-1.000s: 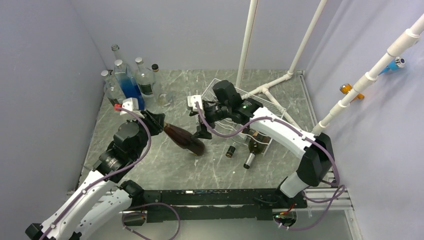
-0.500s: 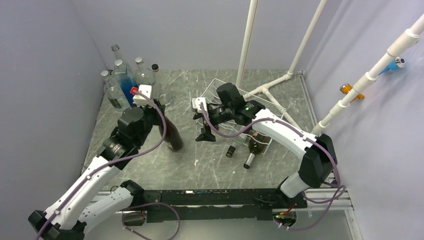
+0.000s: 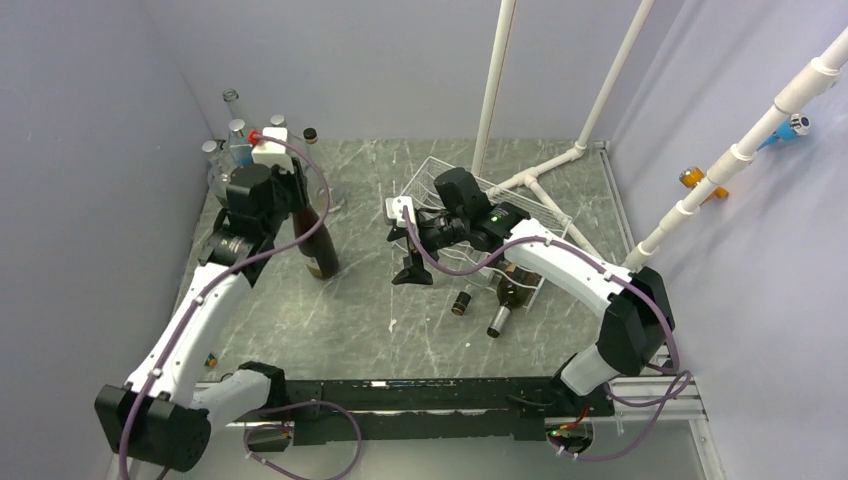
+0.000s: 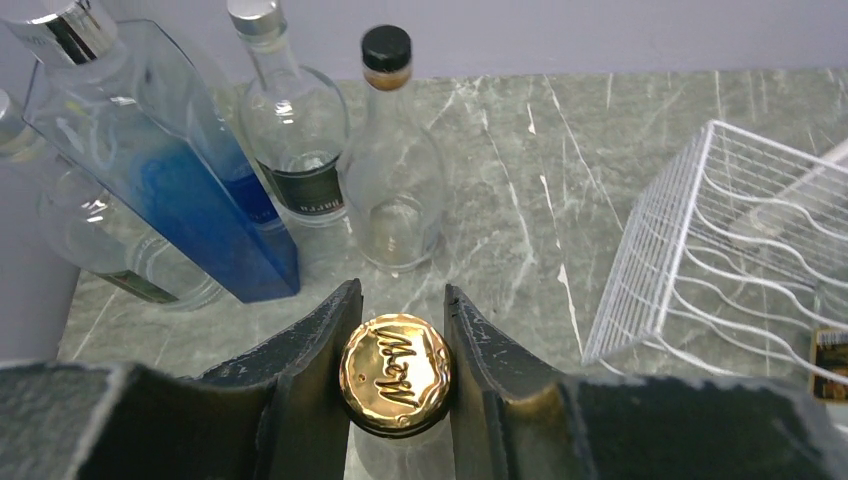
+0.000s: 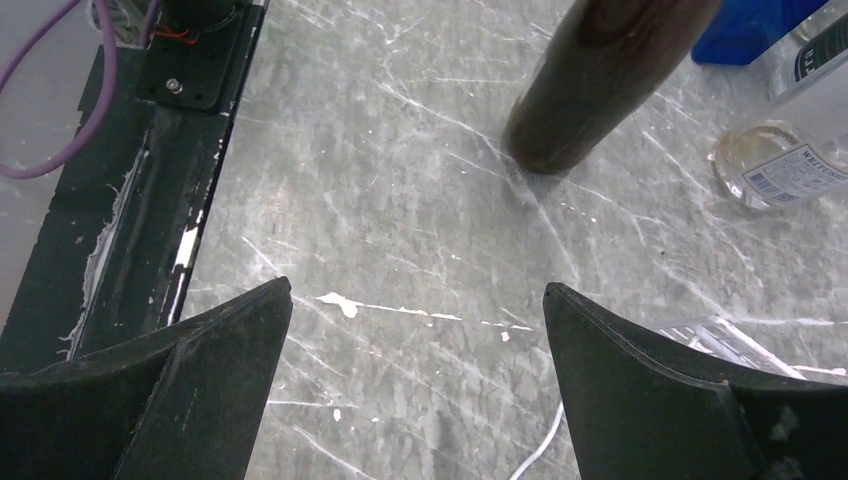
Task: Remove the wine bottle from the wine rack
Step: Place the wine bottle at the center of the board.
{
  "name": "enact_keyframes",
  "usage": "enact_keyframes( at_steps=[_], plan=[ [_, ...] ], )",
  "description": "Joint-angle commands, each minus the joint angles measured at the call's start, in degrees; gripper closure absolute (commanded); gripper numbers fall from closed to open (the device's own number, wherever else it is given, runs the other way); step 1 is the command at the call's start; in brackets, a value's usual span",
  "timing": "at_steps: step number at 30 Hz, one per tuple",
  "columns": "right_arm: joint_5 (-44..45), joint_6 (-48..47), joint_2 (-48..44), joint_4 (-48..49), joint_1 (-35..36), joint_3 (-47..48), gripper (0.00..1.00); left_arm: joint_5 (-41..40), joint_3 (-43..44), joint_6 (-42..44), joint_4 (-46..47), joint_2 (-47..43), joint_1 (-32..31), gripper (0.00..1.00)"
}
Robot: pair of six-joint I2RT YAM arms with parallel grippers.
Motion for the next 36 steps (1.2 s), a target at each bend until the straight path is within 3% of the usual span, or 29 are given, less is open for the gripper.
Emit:
enact_keyframes(
  at_steps=[1, 16, 36],
  plan=[
    [-1.69, -0.86, -1.96, 2.19, -0.25, -0.35, 0.0, 6.56, 8.84, -0.95, 16.68, 2.17, 5.22, 1.0],
    [-1.69, -2.09, -1.83, 1.47, -0.68, -0.52, 0.0, 9.56, 12.99, -0.3, 23.84, 13.24, 12.8, 1.0],
    [-2.21, -2.19, -1.41, 1.3, -1.7, -0.7, 0.0, 11.2, 17.88, 4.44, 24.89, 19.65, 13.53, 1.0]
  ],
)
